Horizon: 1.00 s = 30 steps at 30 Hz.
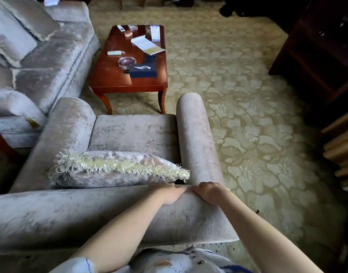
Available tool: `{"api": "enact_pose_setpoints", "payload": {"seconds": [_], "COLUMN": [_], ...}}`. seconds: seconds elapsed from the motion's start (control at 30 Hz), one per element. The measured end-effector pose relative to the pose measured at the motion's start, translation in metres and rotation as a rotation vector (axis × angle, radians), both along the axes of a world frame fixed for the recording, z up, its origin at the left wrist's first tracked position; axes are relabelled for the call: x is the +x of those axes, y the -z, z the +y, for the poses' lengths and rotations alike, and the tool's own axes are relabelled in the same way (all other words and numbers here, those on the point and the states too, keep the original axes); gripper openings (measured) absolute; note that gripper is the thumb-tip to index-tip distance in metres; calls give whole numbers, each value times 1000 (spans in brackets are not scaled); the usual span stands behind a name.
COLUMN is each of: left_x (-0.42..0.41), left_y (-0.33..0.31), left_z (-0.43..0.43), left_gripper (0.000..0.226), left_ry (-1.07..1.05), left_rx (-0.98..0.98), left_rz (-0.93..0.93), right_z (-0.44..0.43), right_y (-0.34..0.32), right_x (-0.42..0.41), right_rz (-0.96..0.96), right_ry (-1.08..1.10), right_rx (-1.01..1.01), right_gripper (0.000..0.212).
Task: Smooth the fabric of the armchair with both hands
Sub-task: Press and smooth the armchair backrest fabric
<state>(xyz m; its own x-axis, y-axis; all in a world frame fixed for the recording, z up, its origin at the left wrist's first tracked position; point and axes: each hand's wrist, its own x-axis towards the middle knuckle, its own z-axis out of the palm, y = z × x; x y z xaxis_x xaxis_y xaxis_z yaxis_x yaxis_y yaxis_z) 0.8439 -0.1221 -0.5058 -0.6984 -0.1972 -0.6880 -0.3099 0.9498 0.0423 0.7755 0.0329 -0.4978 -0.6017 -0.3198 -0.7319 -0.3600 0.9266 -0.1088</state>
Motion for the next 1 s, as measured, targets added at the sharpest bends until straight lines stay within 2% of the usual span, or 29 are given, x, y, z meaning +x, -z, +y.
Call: {"api": "enact_pose_setpoints", "payload": {"seconds": [0.2, 0.33, 0.53, 0.7, 0.9, 1.0], "left_x": [14, 8, -12, -45, -41, -34], "left_y": [-8, -4, 18, 23, 23, 20], "left_z": [-15, -16, -18, -12, 24, 19], "left_gripper": [79, 81, 87, 94, 85, 73], "left_ry": [-53, -71, -69, -147, -191, -212], "left_rx": [158, 181, 190, 160, 147, 163], "left_rz": [-30, -67, -197, -93, -13, 17], "right_z": [-8, -26, -46, -45, -12, -7], "right_y": [8, 23, 49, 41, 43, 47], "right_x": [-4, -12, -21, -61, -62, -57], "right_rz": [-22, -96, -227, -297, -264, -241], "right_ry": [80, 140, -14, -43, -153, -219], "right_rx": [36, 62, 8, -49, -36, -17], "right_gripper": [66, 69, 58, 44, 50, 53]}}
